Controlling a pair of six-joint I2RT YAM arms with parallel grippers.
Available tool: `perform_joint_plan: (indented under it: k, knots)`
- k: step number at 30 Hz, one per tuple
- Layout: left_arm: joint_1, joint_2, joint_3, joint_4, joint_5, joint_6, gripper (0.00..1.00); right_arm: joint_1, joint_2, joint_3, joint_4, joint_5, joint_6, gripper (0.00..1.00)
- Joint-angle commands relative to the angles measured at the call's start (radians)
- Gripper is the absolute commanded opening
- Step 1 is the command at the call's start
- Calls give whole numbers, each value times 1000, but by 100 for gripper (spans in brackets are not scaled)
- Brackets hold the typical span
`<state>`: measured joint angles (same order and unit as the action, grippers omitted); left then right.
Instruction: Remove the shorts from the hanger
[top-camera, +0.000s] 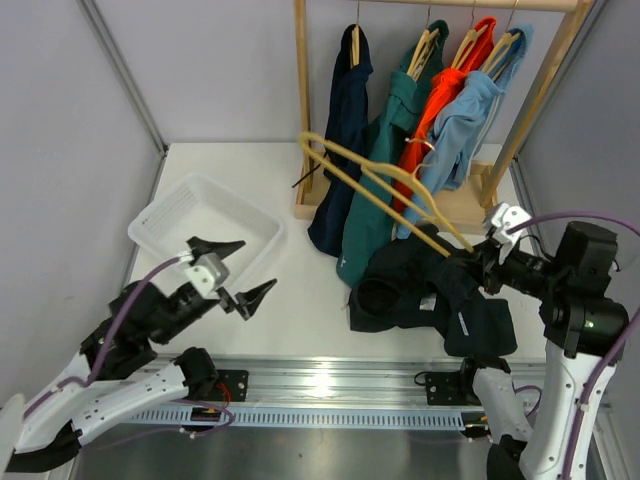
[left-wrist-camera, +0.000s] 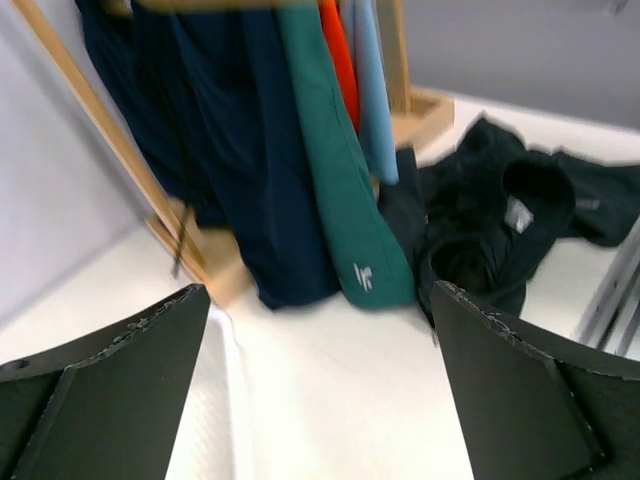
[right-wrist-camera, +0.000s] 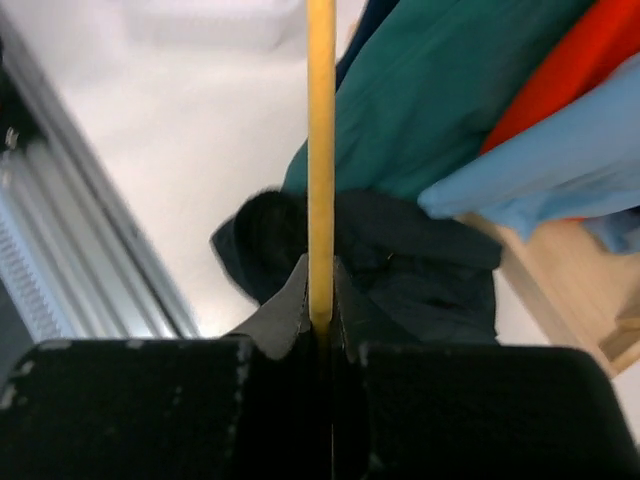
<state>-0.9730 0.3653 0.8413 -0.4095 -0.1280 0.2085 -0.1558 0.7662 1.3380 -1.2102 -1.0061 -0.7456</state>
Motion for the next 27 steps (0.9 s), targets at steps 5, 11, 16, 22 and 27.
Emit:
perform_joint_plan:
  k: [5,11,16,22,27]
  knots:
    - [-3,84,-109,38,-67,-90,99,-148,-44,165,210,-60,394,0]
    - [-1,72,-169,64,-79,-81,99,-218,-54,193,313,176,603,0]
    - [-1,32,-206,78,-91,-72,99,-277,-76,175,347,354,705,0]
    - [-1,34,-222,83,-99,-66,99,-338,-105,116,368,491,788,0]
    - [-1,21,-234,92,-88,-69,99,-355,-96,37,383,575,792,0]
